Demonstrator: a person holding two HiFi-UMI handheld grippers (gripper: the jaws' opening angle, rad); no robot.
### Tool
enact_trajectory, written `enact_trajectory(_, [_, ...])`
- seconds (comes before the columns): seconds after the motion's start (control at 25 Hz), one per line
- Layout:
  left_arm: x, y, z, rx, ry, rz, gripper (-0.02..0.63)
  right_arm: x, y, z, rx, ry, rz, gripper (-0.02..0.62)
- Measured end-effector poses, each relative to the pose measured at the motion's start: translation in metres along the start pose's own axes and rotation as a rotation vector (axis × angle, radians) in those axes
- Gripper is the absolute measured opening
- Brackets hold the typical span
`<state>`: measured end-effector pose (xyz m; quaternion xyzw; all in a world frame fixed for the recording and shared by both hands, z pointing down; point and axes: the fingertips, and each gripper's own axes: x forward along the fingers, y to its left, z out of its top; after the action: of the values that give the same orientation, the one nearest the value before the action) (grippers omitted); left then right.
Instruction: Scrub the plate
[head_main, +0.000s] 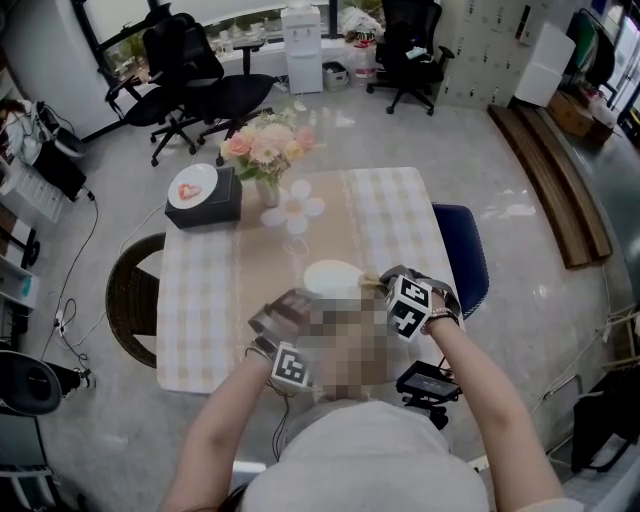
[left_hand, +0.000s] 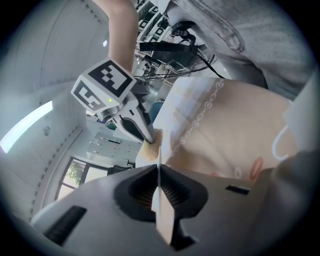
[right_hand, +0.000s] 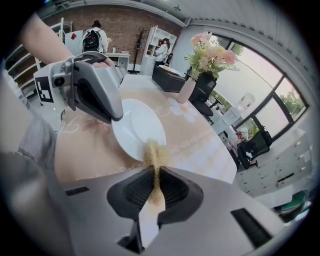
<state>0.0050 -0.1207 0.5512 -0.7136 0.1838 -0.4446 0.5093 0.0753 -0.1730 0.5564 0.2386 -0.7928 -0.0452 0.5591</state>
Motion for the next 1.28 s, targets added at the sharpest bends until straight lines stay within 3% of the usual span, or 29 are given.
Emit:
enact_trajectory(0.28, [0.002, 0.001, 0.004, -0.027, -0.014, 0.006, 0.021, 0.013, -0.011, -0.003, 0.015, 0.016, -0.034, 0.040])
enact_trajectory(0.56, [0.004, 0.001, 0.005, -0.027, -0.010, 0.001, 0.021, -0.011, -0.015, 0.011, 0.136, -0.066, -0.009, 0.041])
enact_trajectory(0.96, [0.003, -0.002, 0.004, 0.020, 0.018, -0.028, 0.021, -0.041, 0.012, 0.052, 0.299, -0.191, 0.132, 0.041])
enact_trajectory(1.12, [0.004, -0.004, 0.005, -0.005, 0.013, -0.039, 0.021, -0.037, 0.028, 0.058, 0.277, -0.166, 0.157, 0.040])
enact_trajectory(1.28, [0.003, -0.008, 0.005, 0.022, 0.016, -0.058, 0.021, -0.030, 0.034, 0.057, 0.214, -0.133, 0.131, 0.041])
